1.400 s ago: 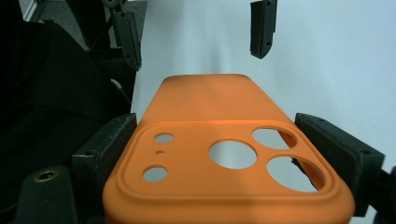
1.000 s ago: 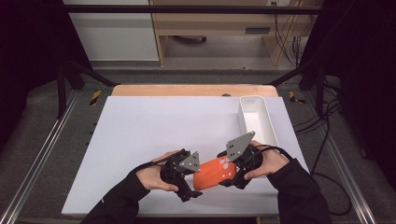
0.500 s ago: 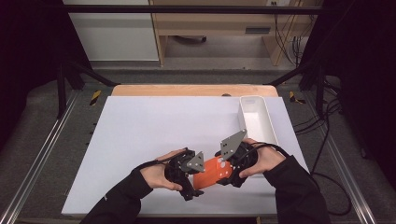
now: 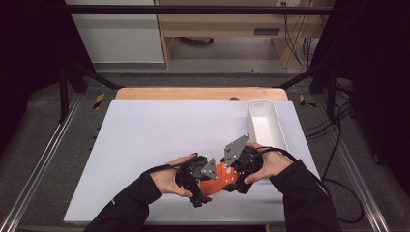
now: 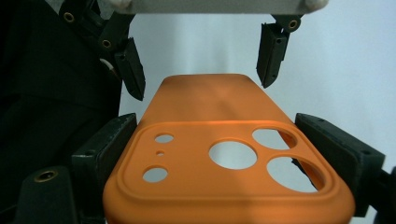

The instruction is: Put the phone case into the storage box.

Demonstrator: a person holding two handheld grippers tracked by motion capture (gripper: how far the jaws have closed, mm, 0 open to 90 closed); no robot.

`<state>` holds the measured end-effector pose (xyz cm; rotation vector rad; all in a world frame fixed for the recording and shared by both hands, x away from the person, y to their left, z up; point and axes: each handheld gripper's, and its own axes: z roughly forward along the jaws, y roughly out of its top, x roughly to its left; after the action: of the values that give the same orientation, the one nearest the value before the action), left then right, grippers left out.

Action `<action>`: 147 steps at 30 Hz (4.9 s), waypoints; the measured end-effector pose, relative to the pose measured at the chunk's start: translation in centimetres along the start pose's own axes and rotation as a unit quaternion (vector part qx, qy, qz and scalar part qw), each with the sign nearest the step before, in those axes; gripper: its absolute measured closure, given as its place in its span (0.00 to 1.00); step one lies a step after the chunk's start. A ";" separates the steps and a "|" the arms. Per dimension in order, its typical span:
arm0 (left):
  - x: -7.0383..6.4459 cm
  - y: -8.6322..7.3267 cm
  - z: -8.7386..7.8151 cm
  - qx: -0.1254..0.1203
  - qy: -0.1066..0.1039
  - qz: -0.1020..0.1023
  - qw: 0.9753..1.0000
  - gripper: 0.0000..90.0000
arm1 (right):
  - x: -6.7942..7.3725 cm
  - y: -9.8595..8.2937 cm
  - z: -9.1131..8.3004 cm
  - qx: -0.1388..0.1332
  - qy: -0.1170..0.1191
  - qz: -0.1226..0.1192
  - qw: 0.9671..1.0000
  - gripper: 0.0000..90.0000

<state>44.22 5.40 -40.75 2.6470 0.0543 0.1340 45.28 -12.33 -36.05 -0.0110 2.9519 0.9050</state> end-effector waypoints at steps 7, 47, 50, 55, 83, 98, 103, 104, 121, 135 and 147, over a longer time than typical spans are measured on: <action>0.3 0.5 0.1 0.011 0.001 0.005 1.000 0.00 | 0.0 0.2 0.3 0.006 0.001 -0.006 1.000 0.18; 0.4 2.0 1.5 0.051 -0.009 0.034 0.998 0.15 | 0.2 0.6 0.9 0.018 0.004 -0.017 1.000 0.18; 0.5 2.0 1.5 0.048 -0.008 0.039 0.998 0.15 | 0.2 0.6 0.9 0.019 0.006 -0.015 1.000 0.18; 0.4 1.9 1.5 0.047 -0.007 0.036 0.998 0.16 | 0.1 0.7 0.9 0.016 0.005 -0.016 1.000 0.18; 0.8 0.7 1.6 0.008 -0.002 0.009 1.000 0.17 | 0.1 0.6 0.7 -0.007 -0.016 -0.017 1.000 0.11; 1.4 -1.1 0.8 -0.030 -0.001 -0.017 0.999 0.17 | 0.1 -0.9 -1.0 -0.062 -0.055 0.007 0.997 0.01; 1.6 -1.9 0.4 -0.050 0.001 -0.027 0.998 0.17 | 0.1 -1.8 -1.2 -0.090 -0.062 0.016 0.994 0.01; 1.6 -2.1 0.3 -0.053 0.001 -0.030 0.998 0.17 | 0.1 -2.0 -1.3 -0.094 -0.062 0.019 0.993 0.01; 1.8 -3.5 -0.6 -0.119 -0.005 -0.051 0.992 0.17 | 0.8 -2.0 -0.7 -0.143 -0.072 0.036 0.986 0.02; 1.4 -2.9 -1.6 -0.148 -0.013 -0.030 0.988 0.17 | 1.2 -1.6 -0.6 -0.179 -0.060 0.043 0.981 0.02; 1.1 -1.9 -1.7 -0.153 -0.018 -0.014 0.988 0.17 | 1.7 -1.4 -0.9 -0.213 -0.042 0.043 0.975 0.04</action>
<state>45.08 7.89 -40.06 2.3399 0.0543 0.0782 43.57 -14.01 -36.22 0.1346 2.6402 1.4912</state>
